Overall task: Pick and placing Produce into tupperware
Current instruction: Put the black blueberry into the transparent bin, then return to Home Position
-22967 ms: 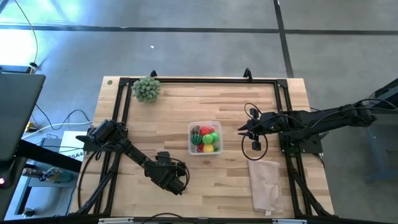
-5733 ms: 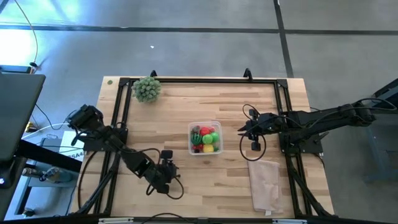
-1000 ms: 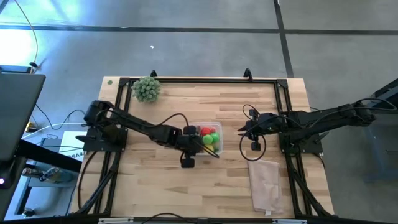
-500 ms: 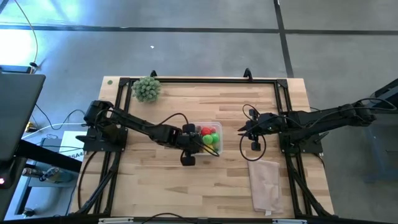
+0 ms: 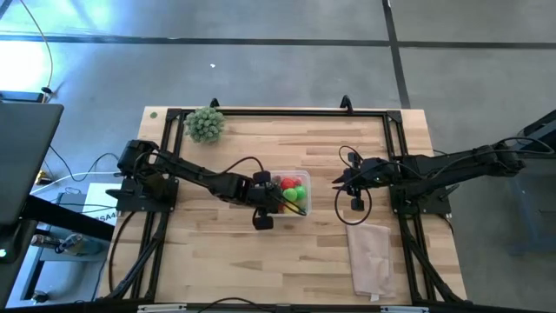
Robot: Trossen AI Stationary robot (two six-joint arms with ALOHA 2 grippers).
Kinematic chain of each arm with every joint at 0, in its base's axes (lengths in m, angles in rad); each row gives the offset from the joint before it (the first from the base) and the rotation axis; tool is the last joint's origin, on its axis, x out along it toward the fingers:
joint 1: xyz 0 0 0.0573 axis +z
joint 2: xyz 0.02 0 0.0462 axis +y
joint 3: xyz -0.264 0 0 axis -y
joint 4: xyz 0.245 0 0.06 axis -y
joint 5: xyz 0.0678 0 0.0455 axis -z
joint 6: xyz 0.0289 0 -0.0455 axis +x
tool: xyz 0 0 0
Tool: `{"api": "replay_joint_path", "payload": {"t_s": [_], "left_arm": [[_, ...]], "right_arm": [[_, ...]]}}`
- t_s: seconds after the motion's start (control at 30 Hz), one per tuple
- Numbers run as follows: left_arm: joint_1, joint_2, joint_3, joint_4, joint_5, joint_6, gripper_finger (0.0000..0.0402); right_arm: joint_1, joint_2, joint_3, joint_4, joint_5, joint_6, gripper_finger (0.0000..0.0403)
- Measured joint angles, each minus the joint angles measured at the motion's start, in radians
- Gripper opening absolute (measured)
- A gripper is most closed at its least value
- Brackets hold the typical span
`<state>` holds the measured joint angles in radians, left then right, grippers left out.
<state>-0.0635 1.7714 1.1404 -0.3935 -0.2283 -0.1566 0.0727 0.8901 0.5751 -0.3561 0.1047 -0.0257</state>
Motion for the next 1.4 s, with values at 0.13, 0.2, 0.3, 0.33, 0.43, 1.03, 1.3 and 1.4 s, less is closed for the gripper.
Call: {"api": "replay_joint_path", "payload": {"t_s": [0.13, 0.2, 0.3, 0.33, 0.43, 1.03, 1.3, 1.4], "left_arm": [[0.000, 0.000, 0.000, 0.000, 0.001, 0.001, 0.0058], [0.000, 0.000, 0.000, 0.000, 0.001, 0.001, 0.0058], [0.000, 0.000, 0.000, 0.000, 0.001, -0.001, 0.0065], [0.000, 0.000, 0.000, 0.000, 0.001, -0.004, 0.0072], [0.000, 0.000, 0.000, 0.000, 0.000, -0.021, 0.0106], [-0.002, 0.000, 0.132, -0.098, 0.001, -0.032, 0.0162], [-0.002, -0.003, 0.416, -0.426, 0.036, -0.032, 0.0120], [-0.003, -0.021, 0.516, -0.511, 0.041, -0.029, 0.0101]], "right_arm": [[0.000, 0.000, 0.000, 0.000, 0.000, 0.000, 0.0067], [0.000, 0.000, 0.000, 0.000, 0.000, 0.000, 0.0067], [0.000, 0.000, 0.000, 0.000, 0.000, 0.000, 0.0067], [0.000, 0.000, 0.000, 0.000, 0.000, 0.000, 0.0067], [0.000, 0.000, 0.000, 0.000, 0.000, 0.000, 0.0067], [0.000, 0.000, 0.000, 0.000, 0.000, 0.000, 0.0067], [0.000, 0.000, 0.000, 0.000, 0.000, 0.000, 0.0067], [0.000, 0.000, 0.000, 0.000, 0.000, 0.000, 0.0067]]}}
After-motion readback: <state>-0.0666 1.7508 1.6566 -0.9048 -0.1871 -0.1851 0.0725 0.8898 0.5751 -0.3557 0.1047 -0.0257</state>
